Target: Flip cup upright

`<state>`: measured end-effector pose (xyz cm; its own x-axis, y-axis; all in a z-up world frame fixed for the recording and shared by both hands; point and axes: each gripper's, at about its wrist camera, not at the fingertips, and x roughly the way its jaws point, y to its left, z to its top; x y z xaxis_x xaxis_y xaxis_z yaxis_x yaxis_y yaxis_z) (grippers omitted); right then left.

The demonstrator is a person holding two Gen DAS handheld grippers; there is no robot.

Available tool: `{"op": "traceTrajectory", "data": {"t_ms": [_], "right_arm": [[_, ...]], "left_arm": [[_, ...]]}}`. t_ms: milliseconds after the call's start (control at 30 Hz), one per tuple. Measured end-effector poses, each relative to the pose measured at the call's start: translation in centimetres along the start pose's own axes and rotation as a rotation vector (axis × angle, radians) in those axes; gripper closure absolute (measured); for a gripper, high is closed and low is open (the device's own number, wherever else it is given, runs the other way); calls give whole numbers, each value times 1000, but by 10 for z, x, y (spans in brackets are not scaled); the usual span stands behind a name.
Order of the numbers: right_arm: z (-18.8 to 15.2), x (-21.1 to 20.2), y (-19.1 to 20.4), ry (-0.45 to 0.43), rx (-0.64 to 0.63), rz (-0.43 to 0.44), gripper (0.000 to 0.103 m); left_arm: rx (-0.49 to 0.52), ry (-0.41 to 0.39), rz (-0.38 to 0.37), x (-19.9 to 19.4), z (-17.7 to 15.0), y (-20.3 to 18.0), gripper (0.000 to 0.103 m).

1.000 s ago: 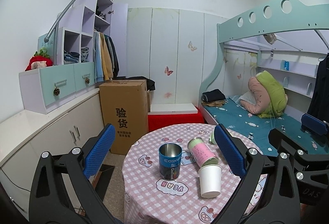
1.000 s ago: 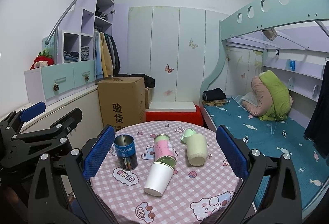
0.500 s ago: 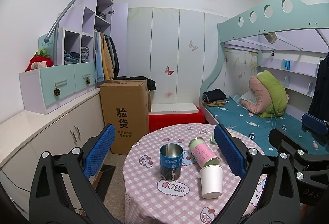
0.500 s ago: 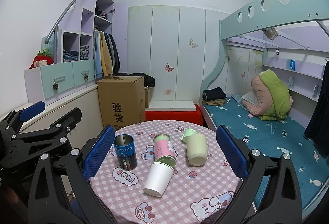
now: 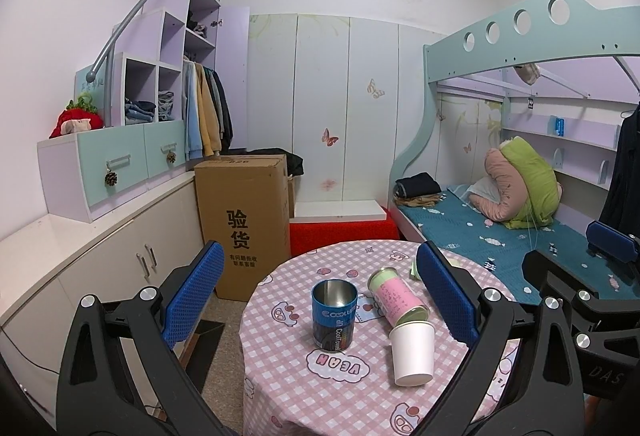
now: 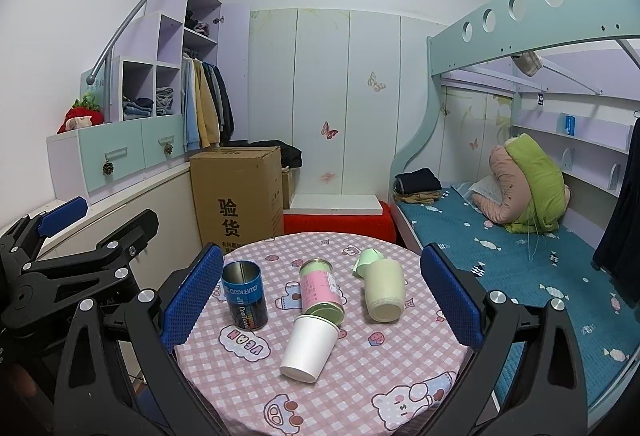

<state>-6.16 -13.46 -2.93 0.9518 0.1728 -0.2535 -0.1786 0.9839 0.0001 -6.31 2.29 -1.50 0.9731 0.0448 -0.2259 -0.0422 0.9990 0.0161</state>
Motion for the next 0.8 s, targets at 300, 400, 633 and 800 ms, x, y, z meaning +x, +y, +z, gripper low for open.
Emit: {"op": "traceTrajectory", "data": {"t_ms": [300, 400, 633, 800], "right_arm": [[0, 0, 0, 1, 1, 1, 8], [0, 1, 0, 3, 0, 0, 8], [-1, 2, 1, 3, 3, 2, 8], [0, 2, 1, 4, 4, 3, 8]], "left_arm": [[-1, 0, 2, 0, 0, 0, 6], [-2, 1, -1, -1, 0, 1, 6], [-3, 1, 0, 1, 0, 1, 6], [-3, -3, 0, 2, -1, 2, 6]]}}
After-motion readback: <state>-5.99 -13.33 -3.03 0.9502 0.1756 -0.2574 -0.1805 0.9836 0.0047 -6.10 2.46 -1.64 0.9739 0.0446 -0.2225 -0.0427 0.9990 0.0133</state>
